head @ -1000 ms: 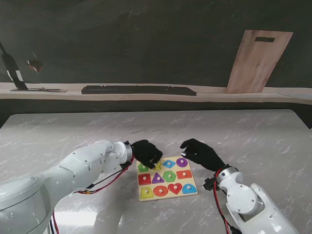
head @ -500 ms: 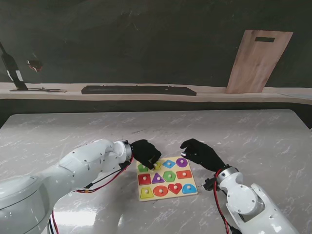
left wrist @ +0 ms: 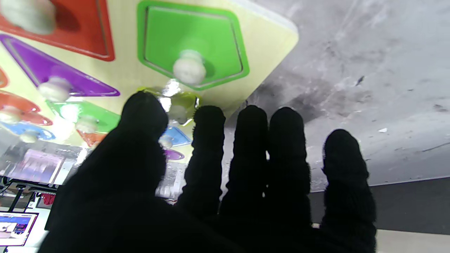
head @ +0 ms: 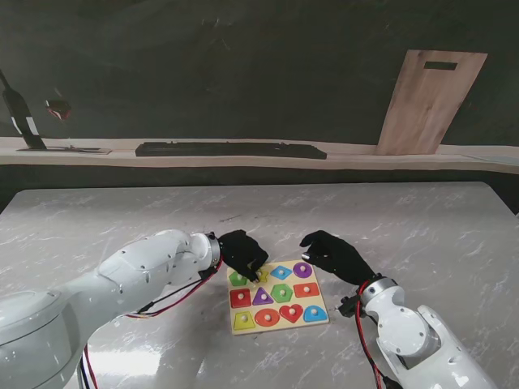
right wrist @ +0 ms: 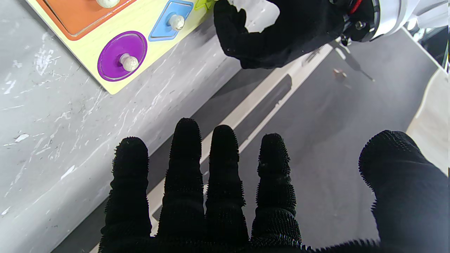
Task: Fit puzzle pieces into a puzzle board
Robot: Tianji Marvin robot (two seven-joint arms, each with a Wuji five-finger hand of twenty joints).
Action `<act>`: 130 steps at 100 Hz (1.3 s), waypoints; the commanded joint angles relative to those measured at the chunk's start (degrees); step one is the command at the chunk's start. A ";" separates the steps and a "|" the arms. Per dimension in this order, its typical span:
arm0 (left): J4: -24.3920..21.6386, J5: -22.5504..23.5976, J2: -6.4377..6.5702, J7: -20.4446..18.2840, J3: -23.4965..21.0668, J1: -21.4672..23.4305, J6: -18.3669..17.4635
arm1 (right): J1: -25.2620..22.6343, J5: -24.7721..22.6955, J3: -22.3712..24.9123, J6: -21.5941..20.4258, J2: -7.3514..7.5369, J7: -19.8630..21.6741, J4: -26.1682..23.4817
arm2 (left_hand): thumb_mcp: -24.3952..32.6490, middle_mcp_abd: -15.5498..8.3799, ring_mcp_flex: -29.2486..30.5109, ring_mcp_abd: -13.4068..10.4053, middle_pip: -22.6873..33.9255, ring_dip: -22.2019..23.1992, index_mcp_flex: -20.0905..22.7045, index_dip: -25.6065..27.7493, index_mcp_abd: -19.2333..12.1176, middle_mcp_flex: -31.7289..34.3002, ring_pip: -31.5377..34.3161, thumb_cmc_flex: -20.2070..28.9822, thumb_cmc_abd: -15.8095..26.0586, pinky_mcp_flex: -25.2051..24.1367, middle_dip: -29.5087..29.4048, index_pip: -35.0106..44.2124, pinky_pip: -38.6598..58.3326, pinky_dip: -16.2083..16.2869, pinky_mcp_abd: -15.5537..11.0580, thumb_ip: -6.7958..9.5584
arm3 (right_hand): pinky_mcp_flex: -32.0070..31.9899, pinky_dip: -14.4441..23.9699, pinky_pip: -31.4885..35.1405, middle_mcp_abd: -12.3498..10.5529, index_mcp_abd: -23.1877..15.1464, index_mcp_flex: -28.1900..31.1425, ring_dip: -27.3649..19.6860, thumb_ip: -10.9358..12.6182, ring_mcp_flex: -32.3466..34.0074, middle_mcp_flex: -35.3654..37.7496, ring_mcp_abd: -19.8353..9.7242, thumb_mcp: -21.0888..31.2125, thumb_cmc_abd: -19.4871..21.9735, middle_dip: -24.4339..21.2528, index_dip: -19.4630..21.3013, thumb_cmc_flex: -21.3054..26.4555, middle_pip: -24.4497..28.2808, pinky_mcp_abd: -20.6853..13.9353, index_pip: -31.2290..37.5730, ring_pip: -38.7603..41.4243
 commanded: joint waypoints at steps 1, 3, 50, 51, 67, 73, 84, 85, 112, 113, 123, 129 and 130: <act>-0.59 0.28 0.61 -0.83 0.18 -0.17 0.76 | -0.37 -0.16 -0.11 -0.13 -0.05 0.03 -0.33 | -1.90 1.82 -1.46 2.23 -0.94 0.36 0.52 0.21 3.29 -1.23 -0.91 -2.07 2.02 -0.98 -0.63 -6.41 -0.13 1.00 -1.34 2.38 | -0.07 0.65 1.30 -1.10 -0.30 1.26 0.40 2.05 1.23 1.45 -0.11 -1.29 0.80 0.46 -0.71 0.54 0.95 0.46 -0.69 0.82; -0.83 0.35 0.72 -0.96 0.17 -0.15 0.99 | -0.37 -0.17 -0.11 -0.14 -0.05 0.03 -0.33 | -1.96 1.87 -1.59 2.30 -1.13 0.30 0.40 0.40 3.51 -1.43 -1.08 -2.34 2.36 -1.14 -0.71 -6.58 -0.21 0.97 -1.38 2.52 | -0.08 0.65 1.29 -1.07 -0.30 1.24 0.40 2.05 1.27 1.51 -0.01 -1.30 0.82 0.46 -0.71 0.54 0.96 0.46 -0.70 0.83; -5.03 2.01 3.27 -1.88 -1.53 0.79 5.18 | -0.40 -0.28 -0.03 -0.46 -0.08 -0.22 -0.29 | -27.37 4.51 -6.15 3.08 -9.21 -0.33 -7.68 -0.82 7.51 -10.84 -6.03 3.73 12.71 -4.47 -5.38 -23.81 -2.19 -0.02 -1.75 5.68 | -0.03 0.64 1.29 -1.13 -0.33 1.33 0.40 2.05 1.34 1.61 -0.12 -1.33 0.78 0.45 -0.71 0.52 0.94 0.51 -0.68 0.83; -5.09 2.00 3.31 -1.88 -1.62 0.83 5.25 | -0.41 -0.28 -0.03 -0.47 -0.08 -0.22 -0.29 | -27.40 4.52 -6.29 3.07 -9.47 -0.39 -7.72 -1.27 7.63 -11.06 -6.19 3.68 12.84 -4.53 -5.58 -24.53 -2.22 -0.04 -1.74 5.71 | -0.03 0.64 1.29 -1.13 -0.35 1.31 0.40 2.06 1.33 1.61 -0.04 -1.32 0.81 0.45 -0.71 0.53 0.94 0.51 -0.69 0.83; -6.01 1.96 3.89 -2.09 -2.62 1.35 6.00 | -0.51 -0.30 -0.01 -0.59 -0.05 -0.14 -0.37 | -27.44 5.60 -8.44 3.57 -15.43 -1.15 -9.89 -6.67 9.61 -15.36 -8.53 2.31 14.11 -5.97 -11.06 -32.82 -3.01 -0.46 -1.74 5.94 | -0.07 0.63 1.28 -1.06 -0.39 1.32 0.40 2.06 1.35 1.61 -0.03 -1.32 0.83 0.45 -0.71 0.52 0.92 0.52 -0.70 0.82; -6.85 2.23 4.38 -2.18 -3.15 1.63 6.36 | -0.55 -0.32 0.00 -0.66 -0.04 -0.13 -0.40 | -27.41 6.19 -8.95 3.81 -18.24 -1.47 -10.23 -8.36 10.33 -16.61 -9.37 1.89 14.57 -6.32 -14.49 -35.16 -3.19 -0.59 -1.64 6.03 | -0.07 0.63 1.28 -1.04 -0.33 1.33 0.40 2.06 1.34 1.60 -0.07 -1.32 0.80 0.45 -0.71 0.53 0.92 0.50 -0.69 0.82; -9.43 2.49 5.71 -2.93 -5.42 2.77 7.51 | -0.60 -0.31 0.00 -0.88 -0.02 -0.10 -0.44 | -27.51 6.71 -10.81 4.11 -22.49 -2.94 -10.87 -10.73 10.57 -19.45 -12.59 0.62 15.58 -7.14 -19.42 -38.31 -3.62 -0.82 -1.82 6.12 | -0.03 0.63 1.29 -1.08 -0.42 1.29 0.41 2.06 1.40 1.64 -0.04 -1.32 0.82 0.45 -0.72 0.51 0.93 0.45 -0.72 0.84; -9.72 2.45 5.84 -3.06 -5.74 2.94 7.63 | -0.60 -0.31 -0.01 -0.90 -0.02 -0.10 -0.44 | -27.51 6.72 -11.11 4.12 -22.82 -3.11 -10.99 -10.89 10.57 -19.82 -12.97 0.52 15.64 -7.28 -19.72 -38.53 -3.69 -0.86 -1.88 6.13 | -0.07 0.63 1.28 -1.10 -0.41 1.27 0.41 2.06 1.40 1.63 -0.03 -1.31 0.80 0.45 -0.73 0.53 0.93 0.45 -0.73 0.84; -18.93 0.67 9.58 -7.14 -17.18 9.61 9.89 | -0.78 -0.54 -0.25 -1.00 -0.02 -0.23 -0.65 | -27.43 6.42 -22.45 4.83 -29.07 -10.79 -13.08 -11.60 7.66 -27.90 -27.85 -1.73 16.86 -13.42 -25.72 -40.56 -13.54 -7.10 -4.06 6.46 | 0.04 0.62 1.30 -1.07 -0.47 1.68 0.55 2.06 1.73 1.90 0.14 -1.30 0.77 0.48 -0.67 0.39 1.01 0.41 -0.58 1.11; -19.41 0.64 9.74 -7.31 -17.72 9.98 9.99 | -0.79 -0.54 -0.27 -0.96 -0.03 -0.26 -0.66 | -27.44 6.39 -22.68 4.90 -29.11 -11.04 -13.11 -11.43 7.64 -27.99 -28.31 -1.80 16.86 -13.52 -25.77 -40.49 -13.88 -7.38 -4.12 6.47 | 0.06 0.63 1.31 -1.05 -0.41 1.70 0.57 2.06 1.71 1.91 0.16 -1.30 0.77 0.48 -0.66 0.38 1.02 0.40 -0.56 1.13; -24.51 0.65 11.28 -8.75 -23.78 14.48 11.01 | -0.82 -0.68 -0.37 -0.67 -0.04 -0.37 -0.72 | -27.47 6.04 -24.66 4.66 -29.75 -12.55 -12.89 -10.33 7.32 -28.72 -31.16 -2.19 16.95 -14.55 -26.06 -39.93 -16.66 -9.38 -4.94 6.51 | 0.09 0.62 1.31 -0.95 -0.33 1.74 0.75 2.05 1.69 1.98 0.34 -1.28 0.65 0.50 -0.66 0.28 1.06 0.37 -0.57 1.42; -27.67 0.44 11.95 -9.43 -27.75 17.65 11.48 | -0.77 -0.87 -0.42 -0.68 -0.03 -0.44 -0.63 | -27.43 5.72 -24.87 4.54 -30.08 -13.06 -13.65 -9.76 7.14 -28.94 -32.02 -2.46 16.88 -14.89 -26.12 -39.73 -18.15 -10.37 -5.28 6.55 | 0.09 0.62 1.31 -0.95 -0.38 1.68 0.82 2.05 1.64 1.99 0.36 -1.24 0.64 0.50 -0.68 0.19 1.06 0.37 -0.64 1.51; -28.21 0.29 12.04 -9.59 -28.42 18.23 11.57 | -0.77 -0.88 -0.43 -0.68 -0.03 -0.41 -0.63 | -27.41 5.68 -24.99 4.51 -30.13 -13.14 -13.97 -9.71 7.12 -28.97 -32.18 -2.46 16.84 -15.04 -26.13 -39.82 -18.47 -10.57 -5.30 6.57 | 0.09 0.62 1.31 -0.95 -0.37 1.67 0.82 2.05 1.63 1.99 0.34 -1.23 0.61 0.50 -0.68 0.18 1.06 0.37 -0.65 1.52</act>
